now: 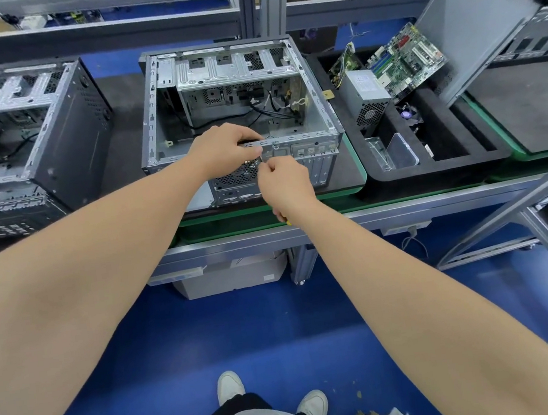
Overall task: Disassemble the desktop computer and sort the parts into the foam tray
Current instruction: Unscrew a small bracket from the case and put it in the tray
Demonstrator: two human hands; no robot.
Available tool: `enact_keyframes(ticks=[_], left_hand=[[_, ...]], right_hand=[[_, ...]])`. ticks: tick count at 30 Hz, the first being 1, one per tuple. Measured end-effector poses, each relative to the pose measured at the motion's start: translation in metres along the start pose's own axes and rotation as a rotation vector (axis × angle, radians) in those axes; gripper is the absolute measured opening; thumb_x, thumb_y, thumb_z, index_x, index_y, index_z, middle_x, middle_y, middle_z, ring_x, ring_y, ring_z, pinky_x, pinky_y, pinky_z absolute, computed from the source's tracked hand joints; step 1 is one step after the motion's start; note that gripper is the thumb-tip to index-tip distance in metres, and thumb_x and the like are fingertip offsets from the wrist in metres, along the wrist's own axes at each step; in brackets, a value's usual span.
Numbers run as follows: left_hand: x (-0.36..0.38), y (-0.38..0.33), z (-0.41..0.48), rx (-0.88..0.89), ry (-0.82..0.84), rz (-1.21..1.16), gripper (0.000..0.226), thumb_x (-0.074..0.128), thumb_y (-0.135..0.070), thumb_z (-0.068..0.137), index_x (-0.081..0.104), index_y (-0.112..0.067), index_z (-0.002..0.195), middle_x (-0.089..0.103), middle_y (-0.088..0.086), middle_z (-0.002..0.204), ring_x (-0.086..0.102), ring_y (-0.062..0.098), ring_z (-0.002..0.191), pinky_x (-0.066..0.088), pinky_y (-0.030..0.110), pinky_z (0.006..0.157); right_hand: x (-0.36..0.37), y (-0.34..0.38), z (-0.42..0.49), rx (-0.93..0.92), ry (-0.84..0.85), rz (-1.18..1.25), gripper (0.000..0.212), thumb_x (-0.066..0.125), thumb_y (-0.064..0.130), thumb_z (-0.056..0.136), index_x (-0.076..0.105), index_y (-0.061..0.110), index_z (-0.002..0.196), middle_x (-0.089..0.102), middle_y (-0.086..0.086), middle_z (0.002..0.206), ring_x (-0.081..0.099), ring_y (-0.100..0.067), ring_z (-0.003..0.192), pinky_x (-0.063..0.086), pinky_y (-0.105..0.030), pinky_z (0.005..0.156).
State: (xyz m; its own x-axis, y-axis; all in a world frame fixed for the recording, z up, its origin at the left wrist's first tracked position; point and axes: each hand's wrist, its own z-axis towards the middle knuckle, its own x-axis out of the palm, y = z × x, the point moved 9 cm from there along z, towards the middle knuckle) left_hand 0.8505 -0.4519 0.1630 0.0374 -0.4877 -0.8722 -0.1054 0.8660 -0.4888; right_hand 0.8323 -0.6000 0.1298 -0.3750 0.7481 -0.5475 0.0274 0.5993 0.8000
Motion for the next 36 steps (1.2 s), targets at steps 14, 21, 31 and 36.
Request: enact_keyframes(ticks=[14, 21, 31, 36], left_hand=[[0.002, 0.000, -0.001, 0.110, -0.001, 0.116, 0.040, 0.059, -0.046, 0.096, 0.057, -0.045, 0.136, 0.071, -0.008, 0.125, 0.063, 0.025, 0.113, 0.045, 0.038, 0.083], [0.006, -0.005, -0.005, 0.109, -0.068, 0.218, 0.046, 0.062, -0.047, 0.094, 0.053, -0.043, 0.139, 0.071, -0.003, 0.124, 0.063, 0.028, 0.113, 0.043, 0.038, 0.078], [0.007, -0.004, -0.006, 0.092, -0.191, 0.261, 0.039, 0.058, -0.050, 0.097, 0.057, -0.042, 0.135, 0.073, -0.009, 0.118, 0.065, 0.024, 0.110, 0.039, 0.033, 0.071], [0.006, -0.006, -0.009, 0.077, -0.245, 0.262, 0.036, 0.057, -0.057, 0.096, 0.059, -0.043, 0.129, 0.074, -0.011, 0.113, 0.065, 0.022, 0.106, 0.034, 0.032, 0.068]], right_hand=[[0.062, -0.002, -0.044, 0.411, 0.724, 1.490, 0.032, 0.037, 0.038, 0.114, 0.063, 0.019, 0.111, 0.043, 0.002, 0.058, 0.032, -0.004, 0.027, 0.021, -0.014, 0.026], [0.055, -0.007, -0.040, 0.537, 0.602, 1.457, 0.032, 0.044, 0.035, 0.113, 0.064, 0.016, 0.096, 0.037, 0.006, 0.052, 0.026, -0.005, 0.029, 0.019, -0.019, 0.024], [0.003, 0.001, -0.021, -0.072, -0.192, -0.153, 0.025, 0.040, 0.031, 0.111, 0.060, 0.018, 0.105, 0.063, -0.006, 0.085, 0.060, -0.030, 0.076, 0.047, -0.039, 0.064], [0.001, -0.010, -0.010, -0.014, -0.068, 0.144, 0.034, 0.041, 0.028, 0.107, 0.059, 0.012, 0.084, 0.060, 0.000, 0.075, 0.050, -0.017, 0.058, 0.034, -0.028, 0.051]])
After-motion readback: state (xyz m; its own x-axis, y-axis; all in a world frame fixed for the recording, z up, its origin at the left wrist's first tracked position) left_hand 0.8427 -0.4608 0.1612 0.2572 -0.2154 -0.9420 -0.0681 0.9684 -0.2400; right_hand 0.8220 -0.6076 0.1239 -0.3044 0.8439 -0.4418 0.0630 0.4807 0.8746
